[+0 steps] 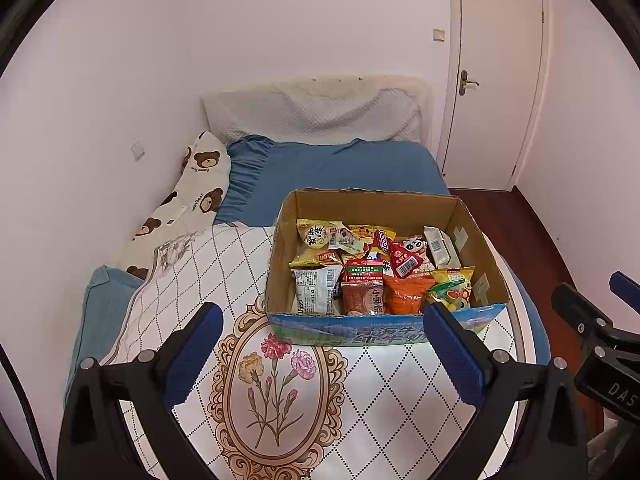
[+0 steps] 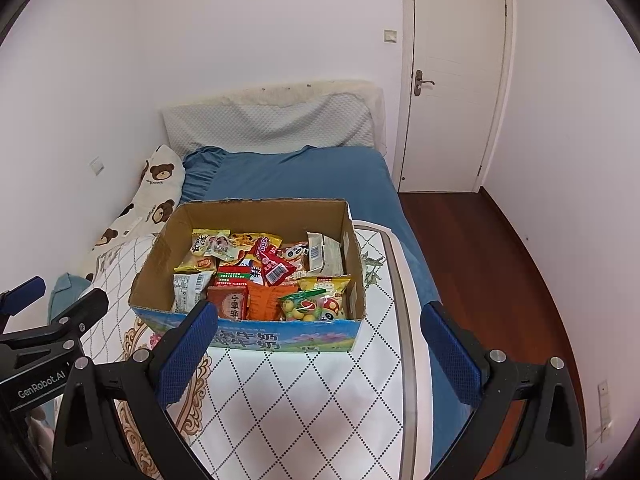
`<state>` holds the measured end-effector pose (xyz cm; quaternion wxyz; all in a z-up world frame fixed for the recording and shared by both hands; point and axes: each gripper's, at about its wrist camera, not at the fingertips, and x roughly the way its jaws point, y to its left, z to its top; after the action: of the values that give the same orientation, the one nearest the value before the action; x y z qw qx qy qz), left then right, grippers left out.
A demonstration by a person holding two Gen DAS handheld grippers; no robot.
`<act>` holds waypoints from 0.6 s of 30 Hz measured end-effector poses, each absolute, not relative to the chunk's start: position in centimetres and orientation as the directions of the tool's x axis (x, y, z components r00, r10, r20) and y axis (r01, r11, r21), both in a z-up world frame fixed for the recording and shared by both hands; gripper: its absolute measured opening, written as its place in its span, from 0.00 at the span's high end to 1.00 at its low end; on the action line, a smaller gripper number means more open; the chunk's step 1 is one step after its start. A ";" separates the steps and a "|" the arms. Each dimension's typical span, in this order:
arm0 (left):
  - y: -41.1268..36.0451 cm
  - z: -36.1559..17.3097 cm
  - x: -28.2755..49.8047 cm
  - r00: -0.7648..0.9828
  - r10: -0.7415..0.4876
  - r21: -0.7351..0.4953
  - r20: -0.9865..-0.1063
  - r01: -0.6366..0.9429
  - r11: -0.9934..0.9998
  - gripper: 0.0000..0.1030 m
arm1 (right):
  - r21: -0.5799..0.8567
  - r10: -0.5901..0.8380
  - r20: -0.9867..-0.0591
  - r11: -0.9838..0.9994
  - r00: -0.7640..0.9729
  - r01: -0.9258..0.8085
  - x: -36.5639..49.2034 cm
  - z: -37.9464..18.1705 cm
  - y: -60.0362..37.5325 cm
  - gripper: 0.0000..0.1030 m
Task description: Organize snacks
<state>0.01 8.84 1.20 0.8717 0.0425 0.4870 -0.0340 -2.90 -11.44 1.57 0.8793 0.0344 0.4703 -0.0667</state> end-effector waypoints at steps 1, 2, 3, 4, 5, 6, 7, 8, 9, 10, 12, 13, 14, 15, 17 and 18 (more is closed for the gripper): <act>8.8 1.2 0.0 0.523 -0.018 0.041 -0.852 0.102 0.994 0.00 | -0.002 -0.084 -0.832 0.989 0.549 0.148 -2.9 1.6 -11.4 0.00; 8.8 1.2 0.0 0.523 -0.018 0.042 -0.852 0.101 0.994 0.00 | -0.001 -0.083 -0.831 0.989 0.549 0.148 -2.9 1.6 -11.4 0.00; 8.8 1.2 0.0 0.525 -0.017 0.042 -0.851 0.100 0.994 0.00 | -0.002 -0.084 -0.831 0.989 0.549 0.149 -2.9 1.6 -11.4 0.00; 8.8 1.2 0.0 0.525 -0.017 0.043 -0.851 0.101 0.994 0.00 | -0.002 -0.084 -0.831 0.989 0.550 0.148 -2.9 1.6 -11.4 0.00; 8.8 1.2 0.0 0.524 -0.016 0.044 -0.851 0.101 0.994 0.00 | -0.004 -0.085 -0.831 0.989 0.550 0.147 -2.9 1.6 -11.4 0.00; 8.8 1.2 -0.1 0.525 -0.017 0.043 -0.851 0.102 0.994 0.00 | -0.002 -0.084 -0.831 0.989 0.549 0.148 -2.9 1.6 -11.4 0.00; 8.9 1.2 -0.1 0.526 -0.018 0.042 -0.850 0.102 0.994 0.00 | 0.000 -0.083 -0.831 0.989 0.550 0.149 -3.0 1.6 -11.4 0.00; 8.8 1.2 -0.1 0.527 -0.016 0.044 -0.850 0.102 0.994 0.00 | 0.000 -0.083 -0.831 0.989 0.550 0.149 -2.9 1.5 -11.4 0.00; 8.8 1.2 -0.1 0.526 -0.018 0.042 -0.850 0.102 0.994 0.00 | 0.002 -0.081 -0.832 0.989 0.549 0.149 -2.9 1.6 -11.4 0.00; 8.8 1.2 -0.1 0.526 -0.019 0.041 -0.850 0.103 0.994 0.00 | 0.004 -0.080 -0.832 0.989 0.550 0.149 -2.9 1.6 -11.4 0.00; 8.9 1.2 -0.1 0.525 -0.019 0.041 -0.851 0.102 0.994 0.00 | 0.000 -0.081 -0.831 0.989 0.551 0.147 -2.9 1.6 -11.4 0.00; 8.8 1.2 -0.1 0.525 -0.020 0.040 -0.851 0.102 0.994 0.00 | 0.002 -0.080 -0.831 0.989 0.550 0.147 -3.0 1.6 -11.4 0.00; 8.9 1.3 -0.2 0.526 -0.020 0.039 -0.850 0.102 0.994 0.00 | 0.003 -0.080 -0.831 0.989 0.550 0.148 -3.0 1.6 -11.5 0.00; 8.9 1.3 -0.2 0.527 -0.019 0.040 -0.850 0.101 0.994 0.00 | 0.002 -0.081 -0.830 0.989 0.552 0.148 -3.0 1.7 -11.5 0.00; 8.9 1.3 -0.2 0.525 -0.020 0.039 -0.851 0.102 0.994 0.00 | 0.003 -0.080 -0.830 0.989 0.552 0.149 -3.1 1.7 -11.5 0.00; 8.9 1.3 -0.2 0.526 -0.019 0.041 -0.851 0.101 0.994 0.00 | 0.003 -0.080 -0.830 0.989 0.551 0.149 -3.1 1.7 -11.5 0.00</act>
<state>-0.20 8.87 1.27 0.8723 0.0423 0.4859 -0.0343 -3.12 -11.52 1.68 0.8800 0.0365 0.4691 -0.0651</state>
